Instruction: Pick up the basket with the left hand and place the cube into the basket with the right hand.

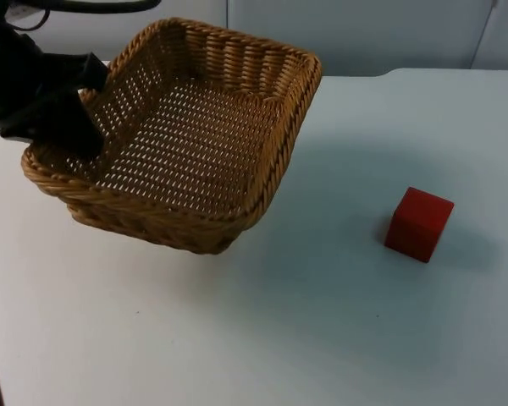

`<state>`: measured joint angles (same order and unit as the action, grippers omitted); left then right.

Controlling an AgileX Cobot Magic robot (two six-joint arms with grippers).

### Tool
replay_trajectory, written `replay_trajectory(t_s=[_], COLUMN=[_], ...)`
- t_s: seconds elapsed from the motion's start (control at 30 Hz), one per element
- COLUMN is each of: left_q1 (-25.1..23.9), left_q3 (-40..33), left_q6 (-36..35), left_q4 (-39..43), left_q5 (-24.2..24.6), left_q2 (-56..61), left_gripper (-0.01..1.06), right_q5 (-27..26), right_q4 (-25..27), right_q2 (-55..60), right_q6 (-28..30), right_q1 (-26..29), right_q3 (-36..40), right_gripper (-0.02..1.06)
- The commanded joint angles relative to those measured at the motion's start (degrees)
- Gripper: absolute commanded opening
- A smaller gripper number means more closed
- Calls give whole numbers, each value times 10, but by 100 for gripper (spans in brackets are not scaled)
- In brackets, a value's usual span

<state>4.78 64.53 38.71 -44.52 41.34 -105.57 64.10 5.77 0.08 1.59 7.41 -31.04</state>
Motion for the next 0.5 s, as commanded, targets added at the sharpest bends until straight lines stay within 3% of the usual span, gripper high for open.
replay_trajectory(t_s=[0.0,0.47], left_q1=[1,1], left_q3=[1,1], left_q6=[0,0], left_q4=[-16,-16], left_q5=[-13,-66], left_q2=[5,5], left_gripper=[0,0], right_q5=[-5,-53], right_q4=[5,19], right_q2=[-1,-1], right_q6=[0,-16], right_q1=[-1,-1], right_q3=[2,2], right_gripper=[1,1])
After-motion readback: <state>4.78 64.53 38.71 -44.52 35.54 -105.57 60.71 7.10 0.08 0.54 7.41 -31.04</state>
